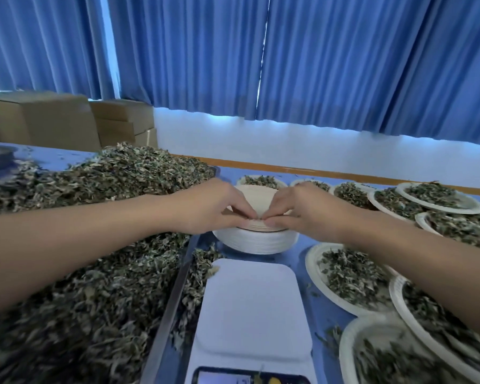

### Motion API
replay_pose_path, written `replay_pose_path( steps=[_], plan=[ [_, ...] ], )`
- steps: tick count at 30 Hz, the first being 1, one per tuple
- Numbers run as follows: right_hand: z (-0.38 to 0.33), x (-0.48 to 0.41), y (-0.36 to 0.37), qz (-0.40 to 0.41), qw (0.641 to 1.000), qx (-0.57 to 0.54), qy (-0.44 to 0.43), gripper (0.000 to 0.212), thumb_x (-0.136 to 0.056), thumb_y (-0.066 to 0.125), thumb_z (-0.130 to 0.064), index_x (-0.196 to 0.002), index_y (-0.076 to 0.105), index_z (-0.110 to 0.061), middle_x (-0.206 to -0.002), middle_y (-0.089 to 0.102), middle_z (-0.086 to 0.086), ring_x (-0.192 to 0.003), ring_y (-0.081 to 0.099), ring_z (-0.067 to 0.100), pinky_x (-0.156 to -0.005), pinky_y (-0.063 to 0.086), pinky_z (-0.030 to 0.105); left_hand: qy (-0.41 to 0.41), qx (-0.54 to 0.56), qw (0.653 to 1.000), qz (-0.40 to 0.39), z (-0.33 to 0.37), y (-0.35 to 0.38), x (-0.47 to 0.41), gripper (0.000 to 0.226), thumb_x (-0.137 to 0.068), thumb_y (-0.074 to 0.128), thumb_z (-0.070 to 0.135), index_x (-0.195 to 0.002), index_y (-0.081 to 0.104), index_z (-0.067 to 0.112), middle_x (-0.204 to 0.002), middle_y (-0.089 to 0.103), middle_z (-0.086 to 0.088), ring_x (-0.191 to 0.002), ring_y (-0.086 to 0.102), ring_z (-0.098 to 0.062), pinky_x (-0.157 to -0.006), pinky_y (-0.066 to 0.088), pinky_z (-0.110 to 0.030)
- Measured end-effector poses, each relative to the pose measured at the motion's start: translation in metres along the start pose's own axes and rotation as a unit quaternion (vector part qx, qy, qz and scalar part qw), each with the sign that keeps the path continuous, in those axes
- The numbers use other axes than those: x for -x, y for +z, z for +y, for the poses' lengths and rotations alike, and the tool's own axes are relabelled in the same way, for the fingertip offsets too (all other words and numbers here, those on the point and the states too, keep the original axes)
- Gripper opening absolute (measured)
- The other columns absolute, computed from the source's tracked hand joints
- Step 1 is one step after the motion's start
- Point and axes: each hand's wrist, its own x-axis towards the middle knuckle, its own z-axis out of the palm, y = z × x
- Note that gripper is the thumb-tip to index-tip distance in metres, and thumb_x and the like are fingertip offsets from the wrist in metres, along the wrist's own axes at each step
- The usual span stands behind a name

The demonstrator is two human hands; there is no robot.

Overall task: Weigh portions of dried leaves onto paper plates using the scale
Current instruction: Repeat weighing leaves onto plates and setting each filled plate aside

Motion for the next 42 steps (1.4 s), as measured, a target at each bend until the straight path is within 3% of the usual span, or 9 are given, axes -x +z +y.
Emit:
replay_pose_path(
  steps=[3, 6, 11, 17, 21, 27, 31, 37, 42],
  plan=[
    [-0.003, 0.001, -0.001, -0.008, 0.998, 0.057, -0.016, 0.018, -0.099, 0.064, -0.037, -0.11, 0.078, -0.037, -0.097, 0.071, -0.014, -0.094, 0.062, 0.012, -0.087, 0.05, 0.042, -0.007, 0.006, 1.0, 0.012, 0.001, 0.003, -0.001, 0.022, -0.095, 0.069, 0.02, -0.115, 0.077, 0.023, -0.11, 0.074, 0.01, -0.082, 0.057, 0.015, -0.077, 0.037, -0.005],
    [-0.005, 0.001, -0.001, -0.005, 0.99, 0.127, -0.053, 0.021, -0.102, 0.058, -0.04, -0.109, 0.078, -0.036, -0.096, 0.069, -0.012, -0.093, 0.058, 0.012, -0.08, 0.052, 0.042, -0.013, 0.013, 1.0, 0.016, 0.0, 0.005, -0.002, 0.021, -0.095, 0.069, 0.019, -0.114, 0.078, 0.021, -0.105, 0.072, 0.012, -0.081, 0.056, 0.016, -0.077, 0.036, -0.004],
    [-0.006, 0.0, -0.002, -0.016, 0.987, 0.152, -0.054, 0.025, -0.102, 0.055, -0.043, -0.105, 0.078, -0.033, -0.096, 0.068, -0.011, -0.094, 0.057, 0.012, -0.078, 0.052, 0.042, -0.018, 0.012, 1.0, 0.012, -0.001, 0.006, -0.003, 0.02, -0.094, 0.071, 0.02, -0.112, 0.079, 0.022, -0.103, 0.072, 0.014, -0.083, 0.059, 0.012, -0.077, 0.037, -0.006],
    [-0.013, -0.007, -0.002, -0.059, 0.968, 0.228, -0.086, 0.042, -0.105, 0.034, -0.044, -0.109, 0.072, -0.027, -0.094, 0.065, -0.007, -0.09, 0.056, 0.013, -0.075, 0.041, 0.028, 0.009, -0.068, 0.998, -0.009, 0.003, 0.004, -0.003, 0.019, -0.099, 0.063, 0.022, -0.111, 0.078, 0.019, -0.108, 0.075, 0.005, -0.095, 0.067, -0.014, -0.09, 0.05, -0.036],
    [-0.015, -0.01, -0.008, -0.075, 0.971, 0.216, -0.07, 0.035, -0.107, 0.04, -0.04, -0.114, 0.072, -0.026, -0.1, 0.066, -0.005, -0.096, 0.059, 0.016, -0.081, 0.048, 0.034, 0.032, -0.125, 0.991, -0.036, 0.004, 0.0, -0.003, 0.023, -0.104, 0.055, 0.023, -0.109, 0.075, 0.013, -0.105, 0.072, -0.003, -0.095, 0.066, -0.024, -0.087, 0.05, -0.042],
    [-0.013, -0.004, -0.013, -0.051, 0.987, 0.141, -0.049, 0.026, -0.105, 0.052, -0.039, -0.11, 0.075, -0.029, -0.099, 0.067, -0.009, -0.094, 0.059, 0.014, -0.083, 0.049, 0.039, 0.053, -0.113, 0.992, -0.018, 0.003, -0.006, 0.001, 0.022, -0.103, 0.055, 0.017, -0.114, 0.075, 0.013, -0.107, 0.071, -0.003, -0.097, 0.066, -0.023, -0.088, 0.049, -0.04],
    [-0.016, -0.003, -0.018, -0.021, 0.991, 0.123, -0.047, 0.026, -0.102, 0.056, -0.041, -0.113, 0.075, -0.028, -0.099, 0.067, -0.01, -0.095, 0.06, 0.014, -0.085, 0.05, 0.042, 0.065, -0.1, 0.993, 0.023, 0.004, -0.01, 0.004, 0.027, -0.103, 0.053, 0.021, -0.12, 0.072, 0.011, -0.109, 0.071, -0.004, -0.099, 0.065, -0.021, -0.089, 0.049, -0.038],
    [-0.028, 0.007, -0.031, 0.059, 0.987, 0.138, -0.062, 0.024, -0.1, 0.055, -0.04, -0.103, 0.073, -0.025, -0.09, 0.063, -0.013, -0.086, 0.06, 0.011, -0.08, 0.052, 0.041, 0.12, -0.124, 0.976, 0.13, 0.018, -0.019, 0.014, 0.025, -0.102, 0.057, 0.017, -0.117, 0.072, 0.005, -0.107, 0.073, -0.005, -0.1, 0.067, -0.022, -0.087, 0.052, -0.042],
    [-0.062, 0.044, -0.032, 0.086, 0.975, 0.165, -0.12, 0.021, -0.099, 0.058, -0.032, -0.099, 0.075, -0.02, -0.086, 0.066, -0.007, -0.083, 0.06, 0.017, -0.075, 0.053, 0.043, 0.187, -0.14, 0.962, 0.139, 0.048, -0.02, 0.047, 0.021, -0.1, 0.062, 0.014, -0.114, 0.073, 0.004, -0.104, 0.072, -0.006, -0.096, 0.068, -0.025, -0.08, 0.056, -0.044]
  ],
)
